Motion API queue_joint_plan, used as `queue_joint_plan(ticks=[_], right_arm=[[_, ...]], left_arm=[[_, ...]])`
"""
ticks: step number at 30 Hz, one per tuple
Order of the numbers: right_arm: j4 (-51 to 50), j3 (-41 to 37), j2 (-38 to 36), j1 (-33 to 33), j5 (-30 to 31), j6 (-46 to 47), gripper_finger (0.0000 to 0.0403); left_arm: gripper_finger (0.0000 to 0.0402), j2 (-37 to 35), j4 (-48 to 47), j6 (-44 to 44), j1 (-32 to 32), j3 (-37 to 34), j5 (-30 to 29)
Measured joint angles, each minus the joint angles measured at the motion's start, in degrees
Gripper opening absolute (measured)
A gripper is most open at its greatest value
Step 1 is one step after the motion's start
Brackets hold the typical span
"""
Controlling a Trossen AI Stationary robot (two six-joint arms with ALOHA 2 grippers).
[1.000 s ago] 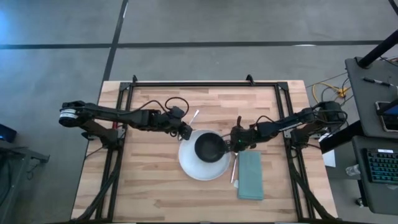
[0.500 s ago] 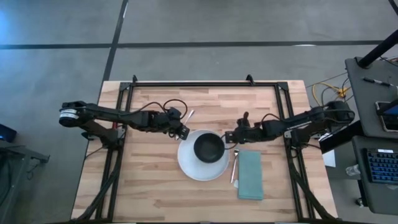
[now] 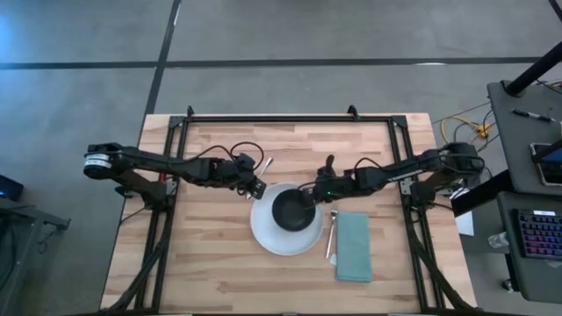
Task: Set table place
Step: Put the silver spoon into the black bowl
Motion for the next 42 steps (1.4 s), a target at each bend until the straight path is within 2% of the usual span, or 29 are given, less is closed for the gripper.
queue_joint_plan(ticks=[10, 16, 23, 28, 34, 39, 42], right_arm=[[0.1, 5.4, 5.0, 0.9, -3.2, -2.0, 0.0009], [-1.4, 8.9, 7.0, 0.9, -3.4, -2.5, 0.0009], [-4.8, 9.2, 5.4, 0.7, -0.4, -2.5, 0.0009], [-6.3, 9.0, 4.2, -0.9, 0.4, -2.9, 0.0009], [-6.1, 9.0, 3.1, -3.5, 0.2, -5.0, 0.0009], [-6.2, 9.0, 2.1, -4.4, 0.2, -6.2, 0.0009], [-6.5, 9.0, 1.9, -4.4, 0.4, -6.1, 0.0009]], left_arm=[[0.0012, 0.0, 0.2, -1.6, -0.2, -1.9, 1.3], [0.0012, -0.1, 0.0, -11.2, -0.3, -1.7, 1.5], [0.0012, -1.6, 5.7, -16.0, -3.3, -1.3, -3.0], [0.0011, -2.3, 10.0, -20.3, -6.5, -1.0, -8.8], [0.0001, -0.3, 15.5, -20.6, -12.3, 0.5, -14.5], [0.0000, 1.2, 12.6, -20.9, -14.9, 0.5, -17.8], [0.0000, 1.0, 7.7, -21.0, -15.0, 0.2, -20.0]])
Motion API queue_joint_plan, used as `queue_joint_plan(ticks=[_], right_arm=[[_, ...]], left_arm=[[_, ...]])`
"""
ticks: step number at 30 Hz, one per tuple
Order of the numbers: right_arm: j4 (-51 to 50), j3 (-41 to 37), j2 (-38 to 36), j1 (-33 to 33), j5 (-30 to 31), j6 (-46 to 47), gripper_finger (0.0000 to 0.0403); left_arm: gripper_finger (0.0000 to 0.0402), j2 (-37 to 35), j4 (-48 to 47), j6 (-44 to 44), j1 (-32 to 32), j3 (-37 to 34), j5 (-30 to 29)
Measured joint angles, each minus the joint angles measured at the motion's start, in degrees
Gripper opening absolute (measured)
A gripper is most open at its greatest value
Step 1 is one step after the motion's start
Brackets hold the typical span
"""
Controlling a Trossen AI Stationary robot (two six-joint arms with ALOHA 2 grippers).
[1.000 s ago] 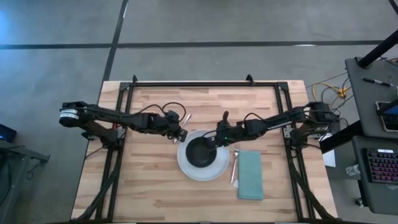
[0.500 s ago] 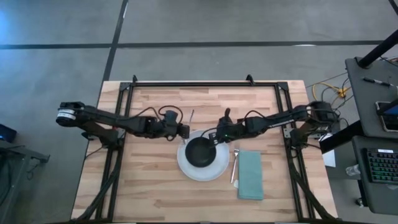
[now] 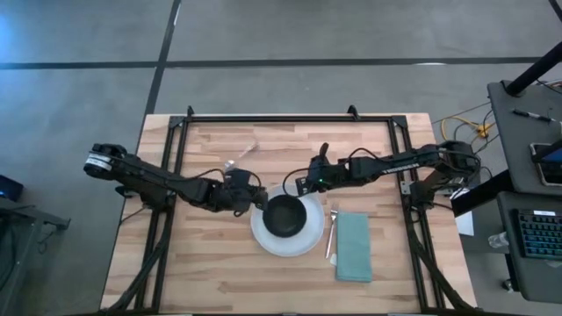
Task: Set table place
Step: Put the silver spoon into the black bowl
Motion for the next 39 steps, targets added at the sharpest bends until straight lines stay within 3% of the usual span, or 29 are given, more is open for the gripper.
queue_joint_plan(ticks=[4, 6, 8, 11, 15, 22, 28, 33, 39], right_arm=[[0.0, 0.0, 0.1, 0.5, 0.0, 0.2, 0.0009], [-0.2, 0.0, 0.1, 0.9, -0.1, 0.5, 0.0009], [-0.5, 0.0, 0.1, 1.1, -0.3, 0.6, 0.0009], [-0.8, 0.0, 0.0, 1.1, -0.3, 0.3, 0.0009], [-1.0, 0.0, 0.0, 1.1, -1.4, -0.4, 0.0009], [-1.3, 0.0, 0.0, 1.2, -4.8, -2.9, 0.0009], [-1.2, 0.0, 0.0, 0.8, -7.3, -5.8, 0.0009], [-1.2, 0.0, 0.0, 0.6, -8.5, -6.8, 0.0009], [-1.2, 0.0, 0.0, 0.6, -9.1, -6.8, 0.0009]], left_arm=[[0.0000, -1.7, -11.3, 1.4, 1.1, 0.3, -6.2], [0.0000, -2.9, -15.0, 6.5, 3.2, 0.4, -7.9], [0.0000, -3.8, -16.2, 14.1, 6.7, 0.3, -4.5], [0.0011, -3.4, -17.3, 21.4, 14.5, 0.1, 6.5], [0.0056, -1.3, -19.8, 29.5, 24.3, 0.1, 14.8], [0.0164, -0.3, -25.4, 45.3, 37.4, 1.8, 17.2], [0.0232, 4.1, -29.2, 52.9, 46.2, 4.0, 22.3], [0.0257, 10.7, -31.0, 57.9, 49.7, 7.2, 23.4], [0.0252, 18.1, -32.6, 66.7, 50.3, 11.9, 26.3]])
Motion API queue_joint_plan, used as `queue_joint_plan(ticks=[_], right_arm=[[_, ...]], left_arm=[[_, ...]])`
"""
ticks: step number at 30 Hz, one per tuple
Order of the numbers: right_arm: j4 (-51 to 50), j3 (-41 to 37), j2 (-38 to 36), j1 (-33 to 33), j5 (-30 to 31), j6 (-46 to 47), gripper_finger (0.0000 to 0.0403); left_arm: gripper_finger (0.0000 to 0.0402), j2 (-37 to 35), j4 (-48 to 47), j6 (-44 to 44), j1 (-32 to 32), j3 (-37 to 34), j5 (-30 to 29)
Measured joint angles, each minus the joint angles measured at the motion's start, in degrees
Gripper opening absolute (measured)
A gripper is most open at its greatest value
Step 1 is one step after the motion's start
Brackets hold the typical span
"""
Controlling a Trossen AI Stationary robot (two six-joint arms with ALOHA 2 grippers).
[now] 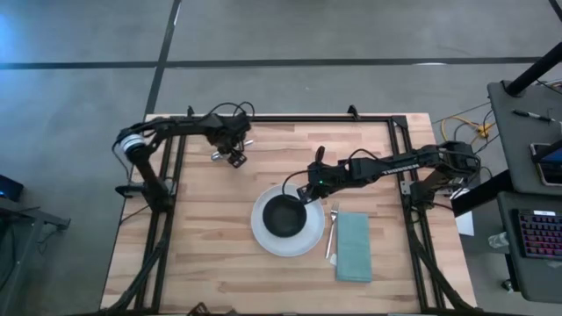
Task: Set table place
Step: Put the silver spoon into the black bowl
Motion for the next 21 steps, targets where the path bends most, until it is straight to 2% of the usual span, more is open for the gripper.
queue_joint_plan(ticks=[4, 8, 21], right_arm=[[0.0, 0.0, 0.0, 0.0, 0.0, 0.7, 0.0009], [0.0, 0.0, 0.0, 0.0, 0.0, 1.0, 0.0009], [0.0, 0.0, 0.0, 0.0, 0.0, 0.5, 0.0009]], left_arm=[[0.0226, 3.8, -3.5, 3.1, 0.0, 3.7, -0.3], [0.0183, 5.6, -5.4, 5.5, 0.1, 5.7, -1.6], [0.0020, 6.0, -6.1, 5.9, 0.9, 4.9, -0.8]])
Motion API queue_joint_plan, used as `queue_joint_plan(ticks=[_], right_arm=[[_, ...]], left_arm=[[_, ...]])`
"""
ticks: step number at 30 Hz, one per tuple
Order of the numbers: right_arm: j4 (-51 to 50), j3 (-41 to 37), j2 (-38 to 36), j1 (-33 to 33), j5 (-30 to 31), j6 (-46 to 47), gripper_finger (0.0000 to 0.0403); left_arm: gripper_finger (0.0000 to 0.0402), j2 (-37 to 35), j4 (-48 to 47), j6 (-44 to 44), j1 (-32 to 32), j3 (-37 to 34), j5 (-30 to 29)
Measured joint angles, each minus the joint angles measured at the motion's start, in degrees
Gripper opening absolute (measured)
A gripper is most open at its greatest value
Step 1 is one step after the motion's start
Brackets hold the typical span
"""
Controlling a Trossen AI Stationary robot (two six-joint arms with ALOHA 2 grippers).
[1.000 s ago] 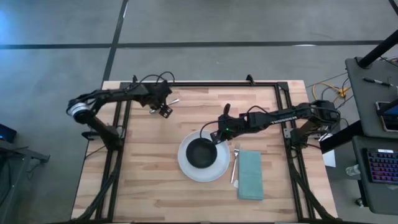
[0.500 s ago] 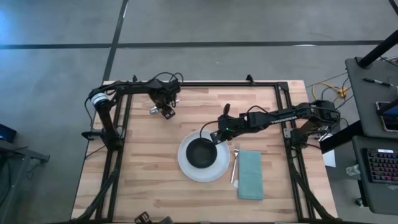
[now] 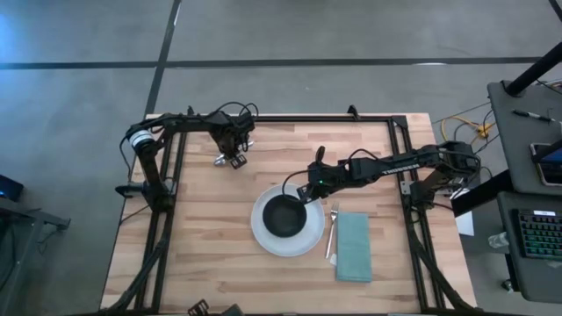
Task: Set table place
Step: Put the silver spoon into the black bowl
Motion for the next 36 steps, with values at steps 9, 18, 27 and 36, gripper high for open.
queue_joint_plan(ticks=[9, 18, 27, 36], right_arm=[[0.0, 0.0, 0.0, 0.1, -0.2, -0.3, 0.0009], [-1.4, 0.0, -0.1, 0.7, -0.4, -0.5, 0.0009], [-6.8, -0.1, -5.8, 4.2, 7.2, 2.5, 0.0009], [-6.2, -0.6, -15.1, 5.6, 16.3, 7.5, 0.0009]], left_arm=[[0.0002, -0.8, -2.4, -1.4, 0.2, -0.2, 1.4], [0.0001, -8.3, -2.5, -6.7, 0.2, 0.0, 10.8], [0.0001, -25.8, 11.2, -24.8, -4.3, -5.3, 26.8], [0.0000, -45.0, 57.7, -55.0, -24.4, -23.9, 21.8]])
